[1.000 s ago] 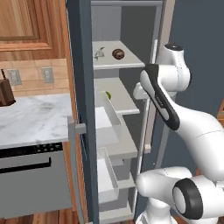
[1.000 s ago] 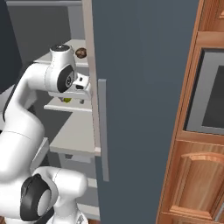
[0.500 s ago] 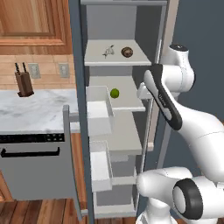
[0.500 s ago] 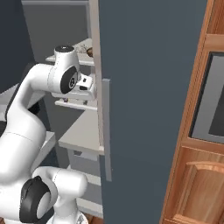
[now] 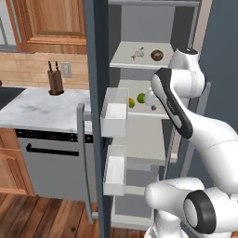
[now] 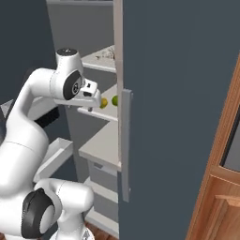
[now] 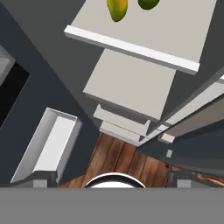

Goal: Take the potato and fish from the highest rack and move them to the second highest rack where the lime and mango are located, to maximize freezer space. Close the freezer door after rearranging.

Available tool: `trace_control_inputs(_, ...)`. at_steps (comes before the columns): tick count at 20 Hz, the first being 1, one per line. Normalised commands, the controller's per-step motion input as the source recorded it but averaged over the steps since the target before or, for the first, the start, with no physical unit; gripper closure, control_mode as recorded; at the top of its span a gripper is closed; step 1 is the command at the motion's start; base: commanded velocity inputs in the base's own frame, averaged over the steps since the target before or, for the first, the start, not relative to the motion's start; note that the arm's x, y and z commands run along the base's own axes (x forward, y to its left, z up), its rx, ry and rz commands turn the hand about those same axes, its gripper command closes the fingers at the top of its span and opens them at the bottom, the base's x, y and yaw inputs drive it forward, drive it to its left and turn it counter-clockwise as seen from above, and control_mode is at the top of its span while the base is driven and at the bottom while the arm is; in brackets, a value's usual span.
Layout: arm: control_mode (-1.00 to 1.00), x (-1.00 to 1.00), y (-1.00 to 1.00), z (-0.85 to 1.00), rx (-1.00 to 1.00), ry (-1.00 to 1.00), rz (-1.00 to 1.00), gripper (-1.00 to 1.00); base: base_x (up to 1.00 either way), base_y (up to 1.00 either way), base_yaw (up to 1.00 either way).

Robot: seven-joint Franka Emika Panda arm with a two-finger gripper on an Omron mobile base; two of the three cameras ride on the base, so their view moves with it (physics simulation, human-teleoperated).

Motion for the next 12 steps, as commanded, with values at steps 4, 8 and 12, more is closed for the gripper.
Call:
trace_control_inputs(4, 1.0, 0.0, 0.0, 0.0, 0.0, 0.0, 0.0, -1.0, 0.43, -0.31, 0.06)
trace_control_inputs(8, 1.0, 0.0, 0.0, 0.0, 0.0, 0.0, 0.0, -1.0, 0.48, -0.26, 0.0)
trace_control_inputs(12, 1.0, 0.0, 0.0, 0.0, 0.0, 0.0, 0.0, -1.0, 0.4, -0.1, 0.0)
